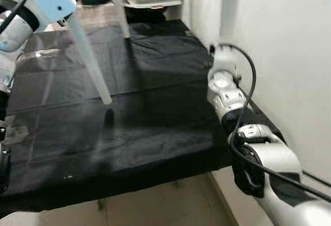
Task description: Building children table
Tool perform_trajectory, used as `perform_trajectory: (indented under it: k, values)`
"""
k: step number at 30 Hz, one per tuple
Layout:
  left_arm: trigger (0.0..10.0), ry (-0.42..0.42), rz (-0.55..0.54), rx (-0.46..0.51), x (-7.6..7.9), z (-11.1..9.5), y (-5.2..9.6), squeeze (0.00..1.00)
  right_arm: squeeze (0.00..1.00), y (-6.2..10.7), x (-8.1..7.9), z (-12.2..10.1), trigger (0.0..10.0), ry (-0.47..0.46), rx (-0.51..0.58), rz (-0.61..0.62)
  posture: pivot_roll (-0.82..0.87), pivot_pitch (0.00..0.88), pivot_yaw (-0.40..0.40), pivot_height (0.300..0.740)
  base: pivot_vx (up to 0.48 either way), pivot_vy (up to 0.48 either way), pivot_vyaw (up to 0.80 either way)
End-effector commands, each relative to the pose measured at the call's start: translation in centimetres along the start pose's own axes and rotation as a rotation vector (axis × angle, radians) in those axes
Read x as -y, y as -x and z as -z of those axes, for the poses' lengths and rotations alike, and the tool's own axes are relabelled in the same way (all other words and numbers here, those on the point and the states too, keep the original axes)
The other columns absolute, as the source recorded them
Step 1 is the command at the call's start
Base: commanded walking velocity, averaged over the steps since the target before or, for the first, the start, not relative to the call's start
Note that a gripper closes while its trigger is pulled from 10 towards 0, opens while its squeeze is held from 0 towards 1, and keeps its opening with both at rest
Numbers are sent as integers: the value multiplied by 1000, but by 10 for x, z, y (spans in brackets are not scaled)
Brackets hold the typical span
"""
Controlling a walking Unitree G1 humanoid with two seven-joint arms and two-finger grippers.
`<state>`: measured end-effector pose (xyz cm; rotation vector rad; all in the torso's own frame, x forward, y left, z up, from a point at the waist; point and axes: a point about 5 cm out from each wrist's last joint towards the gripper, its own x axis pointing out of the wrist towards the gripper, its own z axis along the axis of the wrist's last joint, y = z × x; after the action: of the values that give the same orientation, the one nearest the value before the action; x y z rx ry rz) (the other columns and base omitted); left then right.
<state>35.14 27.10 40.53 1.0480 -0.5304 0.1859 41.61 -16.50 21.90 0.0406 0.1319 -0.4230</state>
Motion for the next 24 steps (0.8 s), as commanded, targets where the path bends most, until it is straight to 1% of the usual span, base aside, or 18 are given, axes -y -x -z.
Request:
perform_trajectory:
  k: [1, 2, 4, 5, 7, 8, 9, 10, 11, 14, 15, 18, 19, 20, 23, 24]
  values:
    - [10000, 35, 44, 13, 18, -3, 0, 0, 0, 1, 0, 12, 0, 0, -79, 16, 164, 55, -28, 740, 0, 0, 0]
    - [10000, 67, 120, 45, 46, -7, 4, 0, 0, 4, -5, 24, 0, -7, -121, -7, 157, 54, -26, 740, 0, 0, 0]
    - [10000, 67, 120, 45, 46, -7, 4, 0, 0, 4, -5, 24, 0, -7, -121, -7, 157, 54, -26, 740, 0, 0, 0]
    - [10000, 88, 169, 65, 63, -9, 7, 0, 0, 6, -9, 31, 0, -10, -145, -22, 157, 54, -27, 740, 0, 0, 0]
    - [10000, 88, 169, 65, 63, -9, 7, 0, 0, 6, -9, 31, 0, -10, -145, -22, 157, 54, -27, 740, 0, 0, 0]
    - [10000, 144, 243, 80, 96, -13, 20, 0, 0, 10, -14, 39, 0, -5, -169, -41, 156, 53, -26, 740, 0, 0, 0]
    - [10000, 144, 243, 80, 96, -13, 20, 0, 0, 10, -14, 39, 0, -5, -169, -41, 156, 53, -26, 740, 0, 0, 0]
    - [10000, 219, 303, 79, 129, -19, 40, 0, 0, 13, -19, 46, 0, -1, -183, -64, 155, 56, -25, 740, 0, 0, 0]
    - [10000, 275, 335, 72, 148, -23, 54, 0, 0, 16, -23, 49, 0, 1, -192, -78, 155, 56, -25, 740, 0, 0, 0]
    - [10000, 275, 335, 72, 148, -23, 54, 0, 0, 16, -23, 49, 0, 1, -192, -78, 155, 56, -25, 740, 0, 0, 0]
    - [10000, 308, 351, 68, 159, -26, 63, 0, 0, 17, -25, 51, 0, 0, -200, -87, 155, 56, -25, 740, 0, 0, 0]
    - [10000, 308, 351, 68, 159, -26, 63, 0, 0, 17, -25, 51, 0, 0, -200, -87, 155, 56, -25, 740, 0, 0, 0]
    - [10000, 366, 371, 45, 178, -32, 81, 0, 0, 21, -32, 56, 10000, 11, -213, -137, 155, 59, -32, 740, 0, 0, 0]
    - [10000, 456, 387, -2, 198, -39, 105, 0, 0, 27, -41, 62, 10000, 20, -230, -197, 155, 59, -32, 740, 0, 0, 0]
    - [10000, 456, 387, -2, 198, -39, 105, 0, 0, 27, -41, 62, 10000, 20, -230, -197, 155, 59, -32, 740, 0, 0, 0]
    - [10000, 527, 393, -47, 212, -46, 127, 0, 0, 31, -48, 66, 10000, 25, -240, -247, 156, 60, -37, 740, 0, 0, 0]
